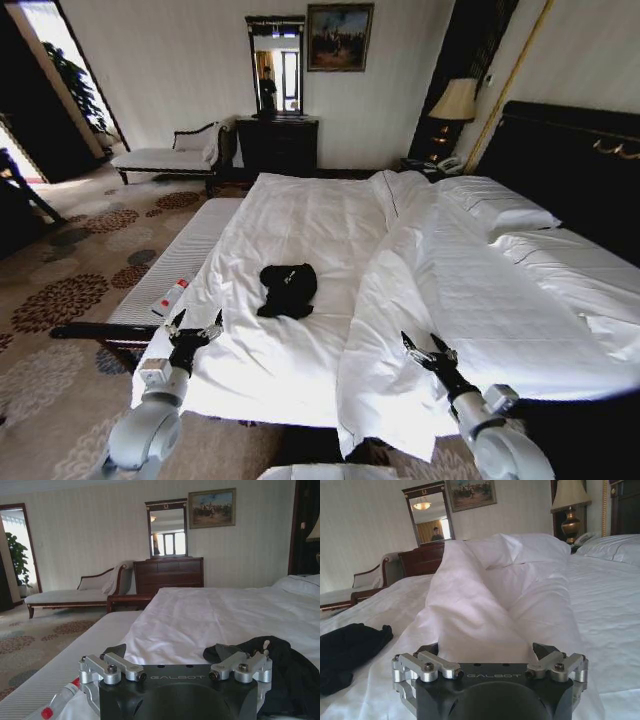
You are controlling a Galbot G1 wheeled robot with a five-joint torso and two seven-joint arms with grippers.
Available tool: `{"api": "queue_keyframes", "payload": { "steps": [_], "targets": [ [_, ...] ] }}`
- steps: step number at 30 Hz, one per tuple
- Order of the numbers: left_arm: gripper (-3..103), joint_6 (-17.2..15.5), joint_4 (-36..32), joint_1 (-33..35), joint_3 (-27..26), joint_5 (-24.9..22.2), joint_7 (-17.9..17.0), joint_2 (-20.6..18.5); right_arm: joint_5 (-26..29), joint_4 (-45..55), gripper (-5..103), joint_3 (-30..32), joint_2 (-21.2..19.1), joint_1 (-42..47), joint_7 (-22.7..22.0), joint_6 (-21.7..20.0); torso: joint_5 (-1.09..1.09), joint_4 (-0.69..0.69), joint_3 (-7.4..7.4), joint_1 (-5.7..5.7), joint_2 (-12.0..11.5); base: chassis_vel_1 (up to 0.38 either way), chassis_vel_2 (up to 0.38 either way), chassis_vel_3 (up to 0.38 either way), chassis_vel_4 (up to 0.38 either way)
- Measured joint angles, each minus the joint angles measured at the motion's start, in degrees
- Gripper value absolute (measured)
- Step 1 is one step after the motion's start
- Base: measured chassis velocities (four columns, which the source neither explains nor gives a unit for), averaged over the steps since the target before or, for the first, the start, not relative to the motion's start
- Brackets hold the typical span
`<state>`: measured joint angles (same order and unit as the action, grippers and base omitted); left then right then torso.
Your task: Fold the clothes on the bed.
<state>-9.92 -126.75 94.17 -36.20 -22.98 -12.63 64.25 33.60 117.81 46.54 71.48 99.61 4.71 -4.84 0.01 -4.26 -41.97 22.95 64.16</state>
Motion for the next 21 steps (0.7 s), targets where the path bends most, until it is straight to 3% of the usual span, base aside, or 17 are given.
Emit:
{"api": "queue_keyframes", "payload": {
  "steps": [8, 16, 21],
  "targets": [
    [100, 0.0, 0.8, -0.5, 0.9, 0.2, 0.0, 0.3, -0.8, 0.2, 100, 2.3, 0.8, 0.7, -1.9, 0.2, -0.03, 0.0, 0.01, -0.01, 0.0, 0.0, 0.0, 0.0, 0.0],
    [100, -0.1, 0.4, -1.1, 0.6, -0.1, -0.1, 0.0, 9.1, -0.9, 100, -0.3, -1.2, -1.4, -2.1, -6.7, -0.01, 0.01, 0.0, -0.01, 0.0, 0.0, 0.0, 0.0, 0.0],
    [100, -0.2, -0.1, -0.7, 0.1, -0.1, -0.1, -0.1, 12.7, -1.6, 100, -1.3, -2.1, -2.9, -3.6, -8.8, -0.02, 0.0, 0.01, -0.01, 0.0, 0.0, 0.0, 0.0, 0.0]
  ]
}}
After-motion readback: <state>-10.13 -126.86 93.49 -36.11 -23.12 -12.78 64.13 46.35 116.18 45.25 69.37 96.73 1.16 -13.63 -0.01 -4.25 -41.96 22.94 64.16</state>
